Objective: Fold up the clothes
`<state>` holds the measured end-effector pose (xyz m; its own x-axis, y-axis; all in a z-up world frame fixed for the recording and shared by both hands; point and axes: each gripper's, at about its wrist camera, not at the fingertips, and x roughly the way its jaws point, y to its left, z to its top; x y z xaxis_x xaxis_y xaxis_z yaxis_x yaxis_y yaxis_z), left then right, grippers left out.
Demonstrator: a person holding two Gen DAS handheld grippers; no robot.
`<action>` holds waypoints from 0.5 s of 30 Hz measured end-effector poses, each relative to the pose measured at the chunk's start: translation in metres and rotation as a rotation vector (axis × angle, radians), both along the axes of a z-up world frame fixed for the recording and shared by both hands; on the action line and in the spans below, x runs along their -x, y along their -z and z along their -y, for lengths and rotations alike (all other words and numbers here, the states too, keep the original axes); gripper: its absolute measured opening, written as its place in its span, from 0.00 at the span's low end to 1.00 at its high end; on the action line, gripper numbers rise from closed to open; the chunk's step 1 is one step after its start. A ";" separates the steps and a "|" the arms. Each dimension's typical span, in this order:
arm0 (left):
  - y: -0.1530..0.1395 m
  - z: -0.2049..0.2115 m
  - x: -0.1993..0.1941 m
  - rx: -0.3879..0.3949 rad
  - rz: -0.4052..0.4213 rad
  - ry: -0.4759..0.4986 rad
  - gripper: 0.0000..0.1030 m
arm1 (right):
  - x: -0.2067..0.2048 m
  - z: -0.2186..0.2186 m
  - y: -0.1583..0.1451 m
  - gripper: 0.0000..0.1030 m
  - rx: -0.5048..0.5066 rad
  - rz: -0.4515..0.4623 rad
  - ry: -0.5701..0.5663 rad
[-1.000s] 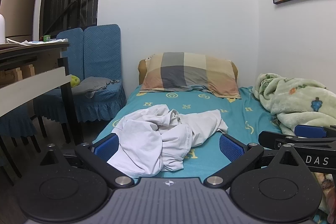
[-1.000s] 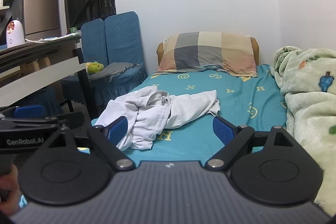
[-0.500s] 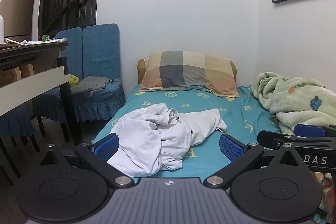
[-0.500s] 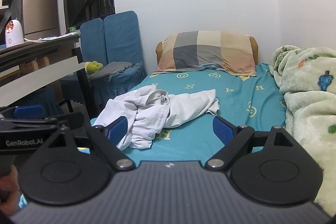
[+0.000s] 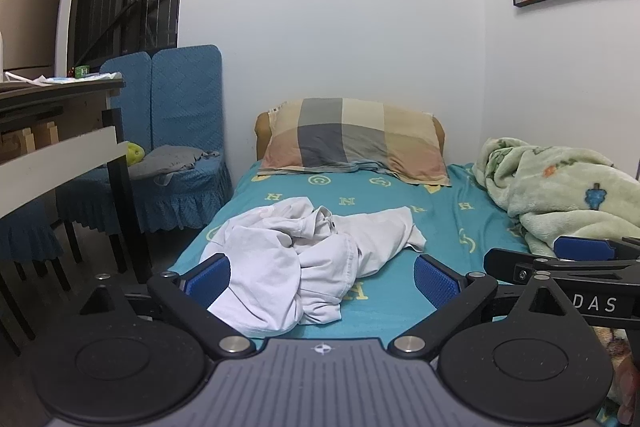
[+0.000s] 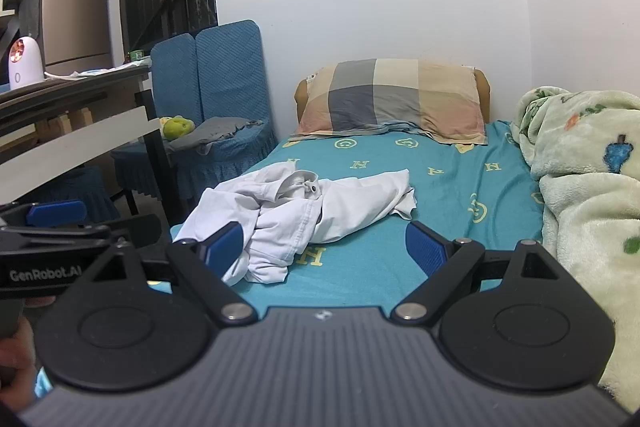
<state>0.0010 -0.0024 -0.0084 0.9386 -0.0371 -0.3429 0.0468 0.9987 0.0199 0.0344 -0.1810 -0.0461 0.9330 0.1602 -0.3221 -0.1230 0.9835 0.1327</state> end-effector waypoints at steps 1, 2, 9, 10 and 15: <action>0.000 0.000 0.000 0.000 0.000 0.002 0.97 | 0.000 0.000 0.000 0.87 -0.002 0.000 0.001; 0.000 0.000 0.000 0.000 -0.001 0.003 0.97 | 0.000 0.000 0.000 0.87 -0.003 0.000 0.001; 0.013 0.005 -0.016 -0.050 -0.018 -0.002 0.97 | 0.004 0.010 -0.006 0.87 -0.057 0.013 0.042; 0.015 0.007 -0.022 -0.063 -0.021 -0.001 0.97 | 0.004 0.011 -0.007 0.87 -0.060 0.013 0.047; 0.029 0.025 -0.071 -0.164 -0.015 0.032 0.97 | 0.005 0.016 -0.008 0.87 -0.061 -0.003 0.064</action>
<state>0.0715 -0.0271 -0.0378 0.9326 -0.0097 -0.3607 0.0803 0.9802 0.1812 0.0298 -0.1969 -0.0379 0.9411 0.1197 -0.3162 -0.0596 0.9793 0.1933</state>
